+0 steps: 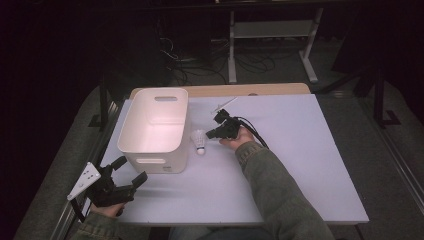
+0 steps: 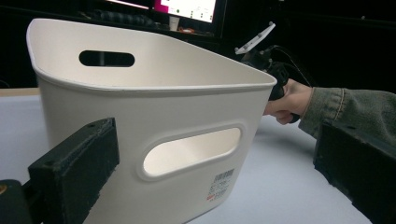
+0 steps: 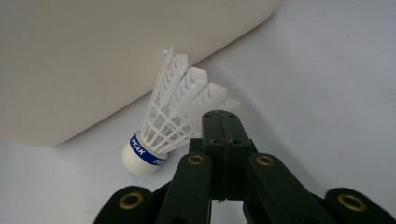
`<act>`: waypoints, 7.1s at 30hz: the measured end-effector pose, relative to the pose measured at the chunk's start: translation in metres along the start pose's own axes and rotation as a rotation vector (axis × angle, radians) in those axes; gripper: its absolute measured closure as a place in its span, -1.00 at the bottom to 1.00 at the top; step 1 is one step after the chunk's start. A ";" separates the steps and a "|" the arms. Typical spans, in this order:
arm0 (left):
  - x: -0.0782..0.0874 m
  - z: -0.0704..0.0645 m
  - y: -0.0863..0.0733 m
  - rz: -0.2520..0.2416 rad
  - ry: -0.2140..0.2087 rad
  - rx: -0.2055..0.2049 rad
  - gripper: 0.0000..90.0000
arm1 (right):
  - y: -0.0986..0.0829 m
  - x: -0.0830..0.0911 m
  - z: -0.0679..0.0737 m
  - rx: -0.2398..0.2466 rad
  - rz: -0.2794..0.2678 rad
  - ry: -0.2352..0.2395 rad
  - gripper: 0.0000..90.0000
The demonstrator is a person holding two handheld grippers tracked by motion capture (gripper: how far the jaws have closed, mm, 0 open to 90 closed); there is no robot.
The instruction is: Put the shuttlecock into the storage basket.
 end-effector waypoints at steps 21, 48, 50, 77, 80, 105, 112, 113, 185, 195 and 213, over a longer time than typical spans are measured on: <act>0.000 0.000 0.000 0.000 0.000 -0.002 -1.00 | 0.007 0.026 0.007 -0.074 -0.062 -0.011 0.23; 0.000 -0.001 0.000 0.001 0.001 -0.003 -1.00 | -0.001 0.022 0.015 -0.140 -0.033 -0.091 -1.00; 0.000 -0.001 0.000 0.000 0.000 -0.004 -1.00 | -0.001 0.022 0.015 -0.142 -0.034 -0.085 -1.00; 0.000 -0.001 0.000 0.000 -0.002 -0.004 -1.00 | -0.010 -0.005 0.024 -0.225 0.030 -0.061 -0.90; 0.000 -0.001 0.000 0.001 -0.002 -0.003 -1.00 | -0.011 -0.007 0.026 -0.235 0.036 -0.048 -0.88; 0.000 -0.001 0.000 0.002 -0.003 -0.004 -1.00 | -0.015 -0.018 0.032 -0.225 0.072 0.039 -0.29; 0.000 -0.001 0.000 0.004 -0.003 -0.005 -1.00 | -0.013 -0.021 0.032 -0.226 0.079 0.042 -0.05; 0.000 -0.001 0.000 0.004 -0.003 -0.005 -1.00 | -0.013 -0.021 0.032 -0.226 0.079 0.042 -0.05; -0.001 -0.002 0.000 -0.002 -0.004 -0.001 -1.00 | 0.003 0.031 0.027 -0.257 0.024 0.023 0.42; -0.001 -0.001 0.000 -0.002 -0.003 -0.001 -1.00 | 0.008 0.052 0.022 -0.233 -0.006 0.029 0.42; -0.001 -0.002 0.000 0.001 -0.004 0.001 -1.00 | 0.026 0.082 0.029 -0.176 -0.045 0.034 0.42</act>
Point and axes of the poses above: each handheld gripper's, and its own axes: x roughly backward along the jaws, y roughly out of its top, z roughly to its left, the point moved 4 cm from there along -x, roughly forward along the jaws, and after that the axes turned 4 degrees about -z, right-handed, at the moved point
